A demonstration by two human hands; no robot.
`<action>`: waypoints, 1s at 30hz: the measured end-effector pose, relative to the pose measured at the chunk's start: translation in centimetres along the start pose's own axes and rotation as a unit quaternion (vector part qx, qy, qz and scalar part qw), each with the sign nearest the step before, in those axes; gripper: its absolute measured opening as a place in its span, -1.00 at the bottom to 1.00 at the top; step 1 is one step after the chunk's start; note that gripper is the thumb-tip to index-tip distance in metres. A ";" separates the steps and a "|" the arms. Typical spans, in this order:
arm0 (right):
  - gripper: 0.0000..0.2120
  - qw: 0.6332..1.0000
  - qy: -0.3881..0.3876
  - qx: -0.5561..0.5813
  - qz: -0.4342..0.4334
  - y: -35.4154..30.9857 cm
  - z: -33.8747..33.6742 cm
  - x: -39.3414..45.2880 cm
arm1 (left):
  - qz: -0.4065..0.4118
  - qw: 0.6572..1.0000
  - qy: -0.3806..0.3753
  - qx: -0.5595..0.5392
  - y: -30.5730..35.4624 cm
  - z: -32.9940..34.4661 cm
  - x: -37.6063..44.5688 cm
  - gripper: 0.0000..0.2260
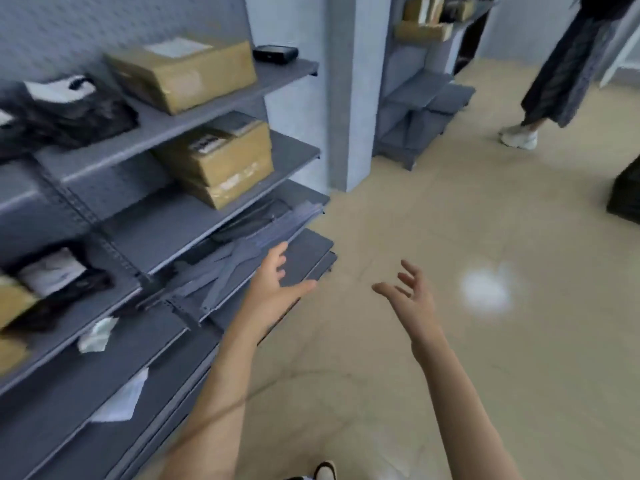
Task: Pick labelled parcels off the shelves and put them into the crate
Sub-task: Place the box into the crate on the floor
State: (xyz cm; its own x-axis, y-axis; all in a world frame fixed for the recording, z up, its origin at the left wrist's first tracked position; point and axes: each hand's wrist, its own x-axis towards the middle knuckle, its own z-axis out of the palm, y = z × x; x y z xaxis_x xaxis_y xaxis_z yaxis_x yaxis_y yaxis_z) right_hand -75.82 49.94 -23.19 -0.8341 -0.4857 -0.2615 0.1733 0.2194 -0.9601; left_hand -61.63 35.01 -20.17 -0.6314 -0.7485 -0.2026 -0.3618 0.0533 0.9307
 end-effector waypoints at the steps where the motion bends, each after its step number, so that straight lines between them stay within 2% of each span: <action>1: -0.38 0.999 -0.035 -0.009 -0.007 -0.5 2.6 0.4 | -0.007 0.999 0.030 -0.008 -0.8 -2.2 0.1 -0.28; 7: -0.36 0.978 -0.193 -0.069 -0.021 -1.4 13.7 0.9 | -0.081 0.979 0.182 -0.032 -6.1 -10.5 -0.9 -0.35; 15: -0.38 0.962 -0.257 -0.092 0.007 -1.1 18.9 5.1 | -0.138 0.961 0.232 -0.057 -8.6 -12.0 1.6 -0.34; 20: -0.37 0.955 -0.279 -0.100 0.010 -2.6 21.2 12.3 | -0.144 0.959 0.240 -0.035 -7.2 -11.9 9.2 -0.34; 26: -0.36 0.952 -0.281 -0.121 -0.006 -7.0 24.2 25.3 | -0.154 0.955 0.251 -0.029 -3.8 -11.7 22.2 -0.30; 30: -0.32 0.941 -0.306 -0.147 -0.010 -10.1 27.1 33.5 | -0.165 0.941 0.292 -0.046 -2.4 -12.2 29.5 -0.24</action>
State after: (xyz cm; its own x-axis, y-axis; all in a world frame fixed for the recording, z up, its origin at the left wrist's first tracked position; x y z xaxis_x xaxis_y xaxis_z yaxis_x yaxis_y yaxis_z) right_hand -91.31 8.51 -24.93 -0.3619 -0.8689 -0.3377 -0.0659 0.3852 -0.9205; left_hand -70.99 4.74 -24.63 -0.0007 -0.9513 -0.3083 -0.3940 -0.2831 0.8745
